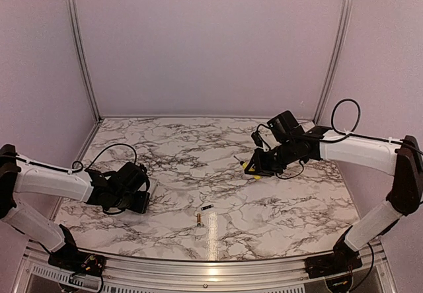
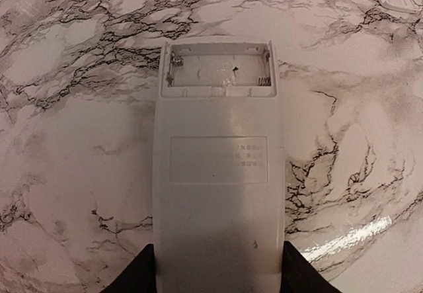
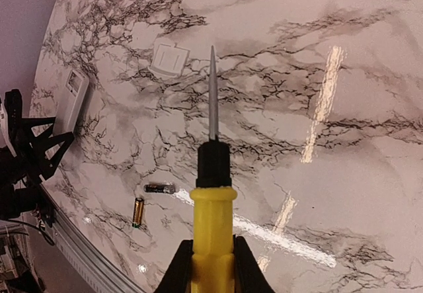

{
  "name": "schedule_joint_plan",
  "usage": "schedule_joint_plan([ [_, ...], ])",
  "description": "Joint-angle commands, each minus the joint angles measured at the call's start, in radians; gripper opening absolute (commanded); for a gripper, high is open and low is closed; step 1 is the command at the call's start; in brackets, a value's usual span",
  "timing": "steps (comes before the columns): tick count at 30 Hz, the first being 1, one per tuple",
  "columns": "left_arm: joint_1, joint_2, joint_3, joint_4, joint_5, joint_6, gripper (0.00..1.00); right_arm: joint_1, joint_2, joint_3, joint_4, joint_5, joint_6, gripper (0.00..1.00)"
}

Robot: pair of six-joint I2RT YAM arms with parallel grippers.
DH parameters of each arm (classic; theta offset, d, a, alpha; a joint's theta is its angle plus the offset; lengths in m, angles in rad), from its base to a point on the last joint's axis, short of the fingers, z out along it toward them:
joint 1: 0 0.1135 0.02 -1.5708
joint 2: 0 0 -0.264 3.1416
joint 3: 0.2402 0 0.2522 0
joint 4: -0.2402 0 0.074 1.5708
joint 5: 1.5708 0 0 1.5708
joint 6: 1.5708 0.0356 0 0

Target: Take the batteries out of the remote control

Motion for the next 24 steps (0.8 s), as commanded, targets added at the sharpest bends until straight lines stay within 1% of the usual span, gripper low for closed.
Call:
schedule_joint_plan([
  [1,0.006,-0.002,-0.019,0.027,-0.007,-0.058,0.24,0.003,-0.051,-0.008,0.014,0.030,0.016,0.00],
  [4,0.006,-0.007,-0.023,0.030,-0.013,-0.068,0.37,0.003,-0.058,-0.013,0.010,0.034,0.017,0.00],
  [11,0.006,-0.042,-0.022,0.025,-0.026,-0.071,0.65,0.004,-0.078,-0.007,0.005,0.046,0.014,0.00],
  [13,0.007,-0.064,-0.023,0.008,-0.043,-0.083,0.91,0.003,-0.084,-0.002,0.000,0.048,0.014,0.00],
  [14,0.007,-0.075,-0.025,0.005,-0.043,-0.083,0.98,0.003,-0.089,-0.001,-0.004,0.048,0.014,0.00],
  [21,0.007,-0.189,-0.003,-0.042,-0.053,-0.067,0.99,0.003,-0.135,-0.001,0.000,0.059,0.031,0.00],
  [24,0.006,-0.260,0.018,-0.064,-0.096,-0.076,0.99,0.003,-0.153,0.001,0.010,0.064,0.034,0.00],
])
